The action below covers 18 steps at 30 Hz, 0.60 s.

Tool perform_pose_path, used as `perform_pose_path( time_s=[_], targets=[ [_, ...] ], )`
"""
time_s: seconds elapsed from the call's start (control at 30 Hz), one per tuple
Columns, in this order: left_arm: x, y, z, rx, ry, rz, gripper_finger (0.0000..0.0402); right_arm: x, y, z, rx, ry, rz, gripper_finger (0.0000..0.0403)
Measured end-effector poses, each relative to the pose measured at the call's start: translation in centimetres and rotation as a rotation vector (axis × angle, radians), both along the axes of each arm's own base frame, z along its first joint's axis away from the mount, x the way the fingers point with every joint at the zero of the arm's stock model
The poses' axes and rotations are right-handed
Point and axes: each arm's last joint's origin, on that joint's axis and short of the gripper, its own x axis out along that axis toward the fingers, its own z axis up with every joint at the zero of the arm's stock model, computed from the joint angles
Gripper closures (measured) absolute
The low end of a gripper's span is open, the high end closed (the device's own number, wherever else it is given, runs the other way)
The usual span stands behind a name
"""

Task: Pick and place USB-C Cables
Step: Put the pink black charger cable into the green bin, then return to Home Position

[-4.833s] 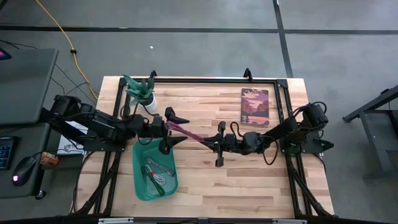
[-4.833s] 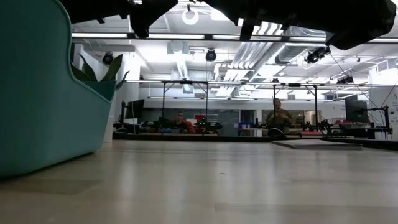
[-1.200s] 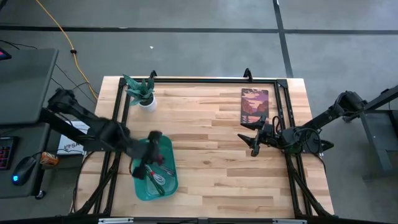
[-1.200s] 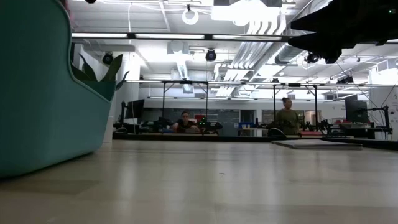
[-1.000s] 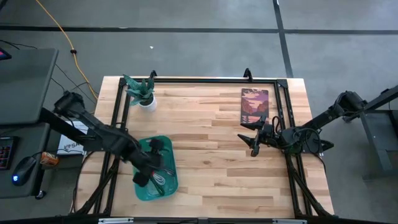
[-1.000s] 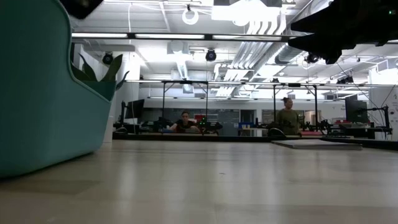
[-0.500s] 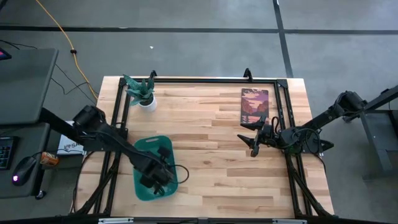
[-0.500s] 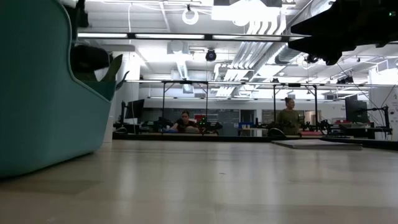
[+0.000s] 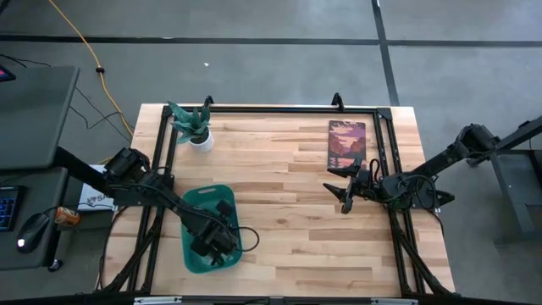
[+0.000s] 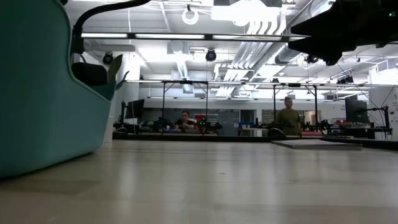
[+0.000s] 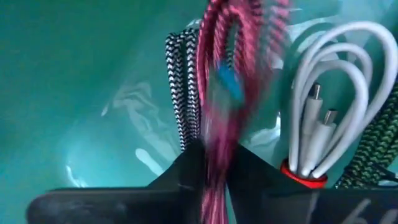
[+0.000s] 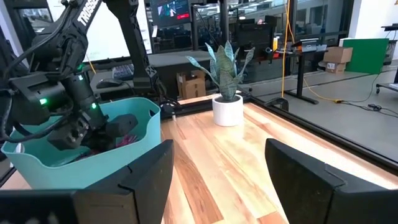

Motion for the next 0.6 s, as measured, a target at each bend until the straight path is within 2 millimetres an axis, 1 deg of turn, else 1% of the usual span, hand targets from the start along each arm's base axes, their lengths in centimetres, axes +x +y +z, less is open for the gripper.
perform_pose_path(
  time_s=[0.13,0.23,0.37,0.47,0.6],
  targets=[
    [0.0,0.0,0.0,-0.01,0.007,-0.004,0.0335,0.0,0.0,-0.1,0.004,0.009,-0.005,0.0159],
    [0.1,0.2,0.0,-0.023,0.011,0.028,0.031,0.0,0.0,-0.2,0.004,0.019,-0.01,0.016],
    [0.5,0.6,0.7,-0.033,0.03,0.076,0.0269,0.0,0.0,-0.3,0.002,0.023,-0.01,0.016],
    [1.2,1.0,2.0,-0.041,0.049,0.103,0.0239,0.0,0.0,-0.3,0.002,0.023,-0.011,0.016],
    [2.0,1.5,5.0,-0.026,0.097,0.165,0.0209,0.0,0.0,-0.3,0.002,0.023,-0.011,0.016]
  ],
)
